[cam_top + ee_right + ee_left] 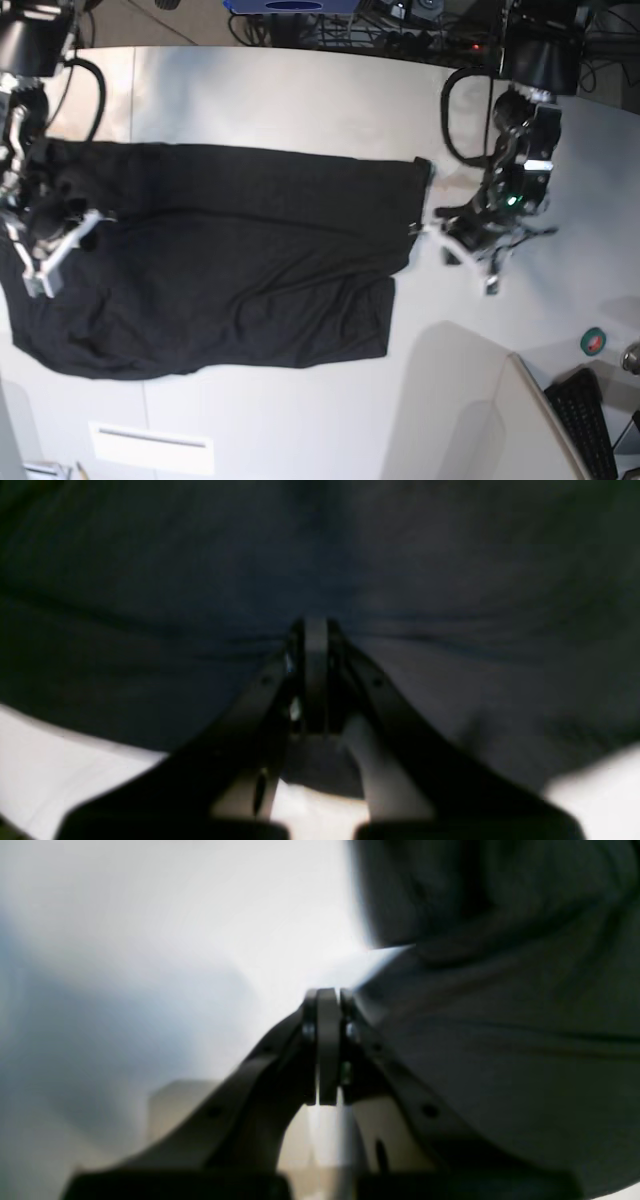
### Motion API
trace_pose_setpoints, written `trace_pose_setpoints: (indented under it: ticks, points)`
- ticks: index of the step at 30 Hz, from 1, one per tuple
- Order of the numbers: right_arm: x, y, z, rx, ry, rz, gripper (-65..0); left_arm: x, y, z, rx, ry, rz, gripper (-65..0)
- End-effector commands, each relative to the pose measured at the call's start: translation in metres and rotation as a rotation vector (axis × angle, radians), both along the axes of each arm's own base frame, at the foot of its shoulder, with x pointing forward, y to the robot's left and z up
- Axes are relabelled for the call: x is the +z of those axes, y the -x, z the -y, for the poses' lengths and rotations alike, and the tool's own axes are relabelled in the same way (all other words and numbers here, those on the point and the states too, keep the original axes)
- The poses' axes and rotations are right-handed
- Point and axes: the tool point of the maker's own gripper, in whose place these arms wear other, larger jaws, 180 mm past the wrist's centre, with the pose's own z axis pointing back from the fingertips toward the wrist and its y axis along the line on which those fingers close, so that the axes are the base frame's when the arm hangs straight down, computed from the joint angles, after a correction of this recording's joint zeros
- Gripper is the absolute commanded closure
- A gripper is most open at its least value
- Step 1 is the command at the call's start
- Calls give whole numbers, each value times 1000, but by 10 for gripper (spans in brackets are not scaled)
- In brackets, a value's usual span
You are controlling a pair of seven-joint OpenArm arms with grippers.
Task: Layout the t-shirt on the table in an organized manner, then fold the t-shirt properly
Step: 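Pull the shirt edge with the left gripper away from the right gripper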
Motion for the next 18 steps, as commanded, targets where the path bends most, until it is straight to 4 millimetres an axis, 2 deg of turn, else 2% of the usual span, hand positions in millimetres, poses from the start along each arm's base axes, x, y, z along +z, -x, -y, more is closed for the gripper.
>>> trace_pose_setpoints:
  ticks: [1,5,7,9,11,14,15,18]
  points:
    - [14,2,10,-12,23,41,0,11,2,-9,20,-5,37,0]
    - [32,30,43,-95,77,76,0,16,46,-20,104,27,46,0]
    - [36,42,60,-158,83,86,0,20,68,-18,124,46,53,-2]
    - [38,50,72,-235,50,104,0,20,87,-12,121,76,50,-186]
    - [44,54,82,-289,15,132,-153,18,97,-3,106,116,49,-387]
    - [52,56,87,-333,-49,178,-374,8,108,19,46,188,33,-627]
    - [54,58,89,-346,-68,188,-408,4,111,25,34,210,25,-650]
    - [57,61,89,-360,-105,210,-398,-9,114,37,19,269,6,-650]
